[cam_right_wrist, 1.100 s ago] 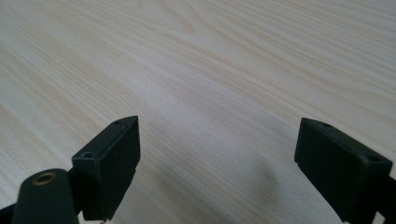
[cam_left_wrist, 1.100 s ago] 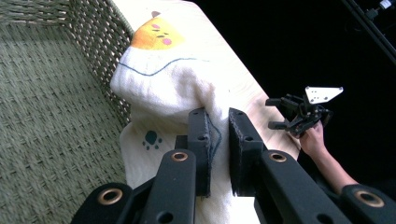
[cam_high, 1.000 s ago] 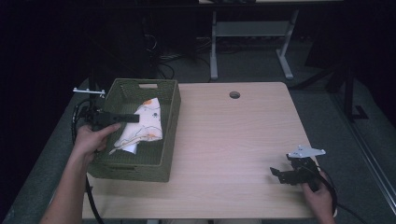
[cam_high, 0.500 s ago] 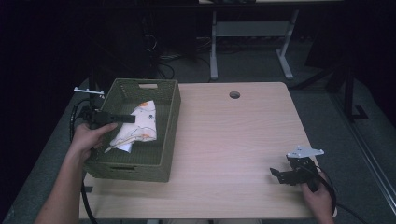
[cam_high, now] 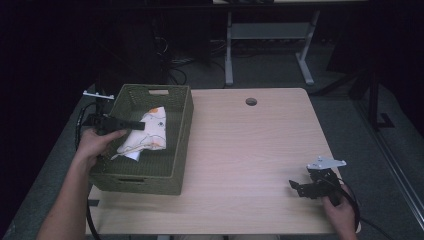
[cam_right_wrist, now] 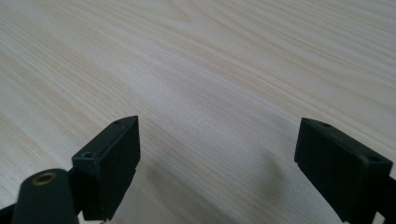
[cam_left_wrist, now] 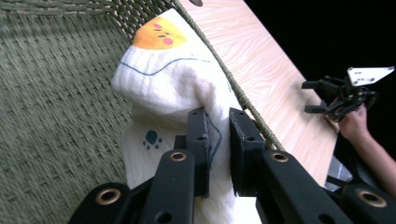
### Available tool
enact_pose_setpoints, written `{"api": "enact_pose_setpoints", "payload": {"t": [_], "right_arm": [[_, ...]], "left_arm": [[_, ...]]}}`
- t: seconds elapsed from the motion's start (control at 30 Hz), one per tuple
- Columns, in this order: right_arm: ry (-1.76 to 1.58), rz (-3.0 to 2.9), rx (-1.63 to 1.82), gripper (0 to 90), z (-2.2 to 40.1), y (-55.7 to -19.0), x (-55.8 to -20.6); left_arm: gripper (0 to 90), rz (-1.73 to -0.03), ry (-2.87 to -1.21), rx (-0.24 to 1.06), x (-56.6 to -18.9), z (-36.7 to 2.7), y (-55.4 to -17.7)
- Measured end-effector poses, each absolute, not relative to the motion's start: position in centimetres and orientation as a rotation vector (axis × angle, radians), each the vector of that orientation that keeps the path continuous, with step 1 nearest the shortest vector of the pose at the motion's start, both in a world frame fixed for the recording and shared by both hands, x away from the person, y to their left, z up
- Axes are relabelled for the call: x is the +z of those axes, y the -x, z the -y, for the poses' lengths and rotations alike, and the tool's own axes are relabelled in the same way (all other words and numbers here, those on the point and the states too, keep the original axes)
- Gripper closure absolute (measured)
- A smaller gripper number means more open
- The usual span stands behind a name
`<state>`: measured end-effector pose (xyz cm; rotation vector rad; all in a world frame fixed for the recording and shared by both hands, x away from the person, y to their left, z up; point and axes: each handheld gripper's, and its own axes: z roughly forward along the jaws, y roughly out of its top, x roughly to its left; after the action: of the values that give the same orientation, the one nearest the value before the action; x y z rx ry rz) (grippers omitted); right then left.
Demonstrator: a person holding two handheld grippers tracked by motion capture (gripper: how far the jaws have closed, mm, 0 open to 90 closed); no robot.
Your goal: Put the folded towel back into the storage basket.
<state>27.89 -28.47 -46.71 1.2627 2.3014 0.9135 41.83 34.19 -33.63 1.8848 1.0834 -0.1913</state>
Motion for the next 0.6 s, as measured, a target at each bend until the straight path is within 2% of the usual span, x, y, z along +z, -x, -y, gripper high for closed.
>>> {"api": "enact_pose_setpoints", "payload": {"t": [0.07,0.17,0.6], "right_arm": [[-1.262,-2.304,0.911,13.9,28.44,-27.90,-46.72],[-1.261,-2.304,0.911,13.9,28.43,-27.90,-46.71],[-1.255,-2.307,0.919,13.9,28.31,-27.79,-46.64]], "left_arm": [[71.7,-1.096,-1.903,-0.193,-33.86,-33.97,-42.11],[67.6,-1.103,-1.906,-0.202,-34.05,-33.89,-42.23],[64.9,-1.093,-1.906,-0.188,-33.48,-33.36,-41.66]]}}
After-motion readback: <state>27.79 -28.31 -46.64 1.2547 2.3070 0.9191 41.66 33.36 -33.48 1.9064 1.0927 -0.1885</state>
